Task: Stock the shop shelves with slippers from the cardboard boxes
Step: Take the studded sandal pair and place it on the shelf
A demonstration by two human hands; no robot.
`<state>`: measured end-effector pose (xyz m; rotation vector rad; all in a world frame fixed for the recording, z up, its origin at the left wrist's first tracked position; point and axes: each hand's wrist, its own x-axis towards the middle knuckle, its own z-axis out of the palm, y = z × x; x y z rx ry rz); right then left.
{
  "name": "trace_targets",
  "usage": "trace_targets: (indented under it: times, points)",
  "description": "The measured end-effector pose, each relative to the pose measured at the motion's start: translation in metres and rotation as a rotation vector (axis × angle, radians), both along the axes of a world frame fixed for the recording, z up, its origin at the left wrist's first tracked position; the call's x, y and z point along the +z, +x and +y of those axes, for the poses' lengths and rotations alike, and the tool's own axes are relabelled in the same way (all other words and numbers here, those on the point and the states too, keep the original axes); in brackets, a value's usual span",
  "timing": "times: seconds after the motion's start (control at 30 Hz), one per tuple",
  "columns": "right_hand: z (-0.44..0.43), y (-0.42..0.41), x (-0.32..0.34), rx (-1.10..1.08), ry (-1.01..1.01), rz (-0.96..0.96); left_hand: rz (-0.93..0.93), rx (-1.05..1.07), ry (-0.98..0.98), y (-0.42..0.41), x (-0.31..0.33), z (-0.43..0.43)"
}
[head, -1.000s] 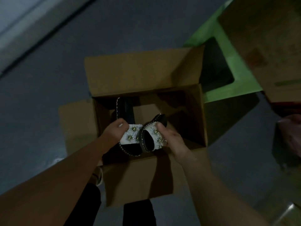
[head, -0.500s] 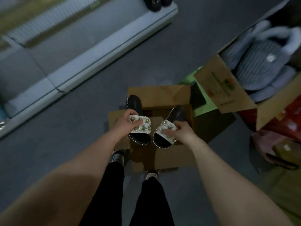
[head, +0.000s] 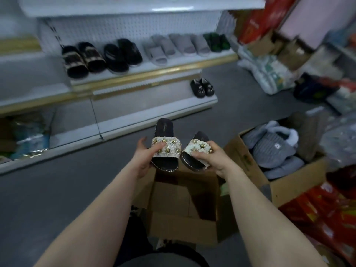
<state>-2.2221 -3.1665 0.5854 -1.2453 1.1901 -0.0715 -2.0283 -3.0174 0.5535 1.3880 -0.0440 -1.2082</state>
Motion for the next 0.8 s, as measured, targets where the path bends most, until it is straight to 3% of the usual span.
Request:
trace_targets:
  times: [0.2,0.43,0.67,0.8]
  points:
    - [-0.012,0.03,0.04,0.035,-0.2,-0.122,0.023,0.089,-0.158,0.016,0.039,-0.007]
    - [-0.027,0.1,0.076,0.042,-0.256,-0.279,-0.044,0.169,-0.277,0.068,0.082,-0.01]
    - [-0.013,0.213,0.122,0.086,-0.32,-0.389,-0.107,0.113,-0.395,0.173,0.131,0.018]
    - [0.001,0.284,0.145,0.085,-0.339,-0.421,-0.189,0.056,-0.366,0.253,0.152,0.04]
